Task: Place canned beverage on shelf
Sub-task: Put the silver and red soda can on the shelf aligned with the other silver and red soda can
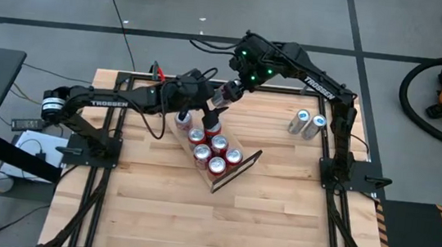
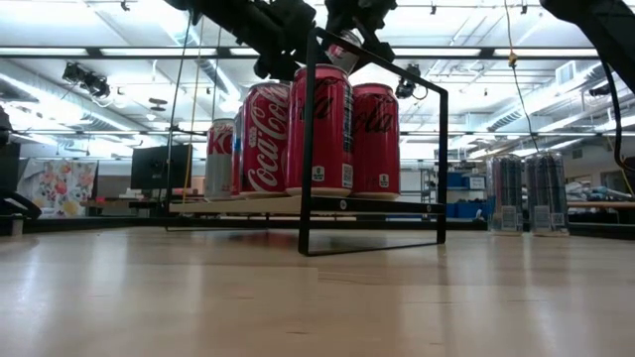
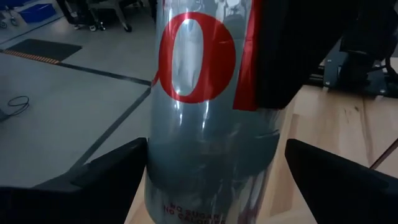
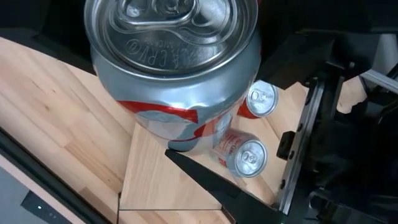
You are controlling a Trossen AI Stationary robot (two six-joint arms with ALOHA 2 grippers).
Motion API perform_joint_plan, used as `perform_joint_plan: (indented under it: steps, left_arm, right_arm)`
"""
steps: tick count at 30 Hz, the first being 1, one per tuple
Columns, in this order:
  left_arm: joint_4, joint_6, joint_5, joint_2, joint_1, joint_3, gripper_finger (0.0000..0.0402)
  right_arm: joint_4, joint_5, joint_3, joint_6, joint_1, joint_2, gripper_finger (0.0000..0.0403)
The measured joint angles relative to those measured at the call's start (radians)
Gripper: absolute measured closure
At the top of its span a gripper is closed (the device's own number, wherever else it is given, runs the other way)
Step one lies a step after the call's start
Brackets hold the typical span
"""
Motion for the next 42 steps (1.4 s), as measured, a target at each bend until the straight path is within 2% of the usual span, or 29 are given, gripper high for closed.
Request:
perform_joint_plan:
  steps: [13,22,28,38,42]
  left_arm:
    - [0.047,-0.002,-0.001,0.0,0.0,-0.001,0.0013]
    - [0.046,0.0,-0.003,-0.002,0.001,0.0,0.0081]
    - [0.041,-0.015,-0.009,-0.005,0.001,0.0,0.0087]
    - [-0.018,-0.035,-0.007,-0.009,0.0,-0.003,0.0084]
    - [-0.025,-0.07,-0.029,-0.011,-0.001,-0.001,0.0084]
  right_arm:
    - [0.079,0.003,-0.052,0.042,0.009,-0.001,0.0075]
    - [0.107,-0.009,-0.055,0.06,0.013,0.002,0.0075]
    - [0.12,0.005,-0.055,0.052,0.02,0.002,0.0073]
    - [0.207,-0.037,-0.053,0.049,-0.006,-0.012,0.0013]
    - [0.221,0.003,-0.053,0.051,-0.002,-0.035,0.0005]
